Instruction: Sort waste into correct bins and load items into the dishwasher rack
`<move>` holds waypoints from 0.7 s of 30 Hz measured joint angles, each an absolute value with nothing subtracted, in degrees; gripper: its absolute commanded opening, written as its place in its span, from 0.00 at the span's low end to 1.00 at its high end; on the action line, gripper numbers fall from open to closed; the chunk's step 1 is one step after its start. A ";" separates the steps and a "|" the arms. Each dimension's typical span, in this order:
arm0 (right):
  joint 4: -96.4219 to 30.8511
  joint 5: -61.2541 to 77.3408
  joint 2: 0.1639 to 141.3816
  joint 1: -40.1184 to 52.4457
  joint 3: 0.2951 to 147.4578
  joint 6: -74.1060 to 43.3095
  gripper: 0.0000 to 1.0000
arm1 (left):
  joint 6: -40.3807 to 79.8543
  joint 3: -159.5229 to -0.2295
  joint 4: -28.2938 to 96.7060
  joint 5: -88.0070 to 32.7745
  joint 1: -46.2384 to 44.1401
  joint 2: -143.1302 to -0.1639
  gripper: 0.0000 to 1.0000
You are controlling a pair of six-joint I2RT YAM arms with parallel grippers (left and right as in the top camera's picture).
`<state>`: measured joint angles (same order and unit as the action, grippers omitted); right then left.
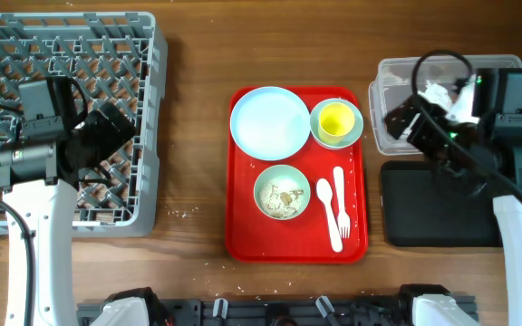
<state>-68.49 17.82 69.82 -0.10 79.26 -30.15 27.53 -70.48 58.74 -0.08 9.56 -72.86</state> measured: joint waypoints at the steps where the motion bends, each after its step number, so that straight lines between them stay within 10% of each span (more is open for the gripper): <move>1: -68.53 21.45 69.91 2.15 79.26 -28.53 1.00 | 27.53 -70.48 58.81 -0.14 9.54 -72.86 1.00; 11: -64.18 17.04 77.62 34.94 74.48 -30.83 0.99 | 27.51 -70.48 60.31 -0.45 15.14 -74.48 1.00; 21: -57.74 9.91 91.18 48.03 73.56 -34.94 0.66 | 27.51 -70.48 60.45 -0.47 15.33 -74.48 1.00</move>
<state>-57.74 9.91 91.18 48.03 73.56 -34.94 27.51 -70.48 60.45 -0.47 15.33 -74.48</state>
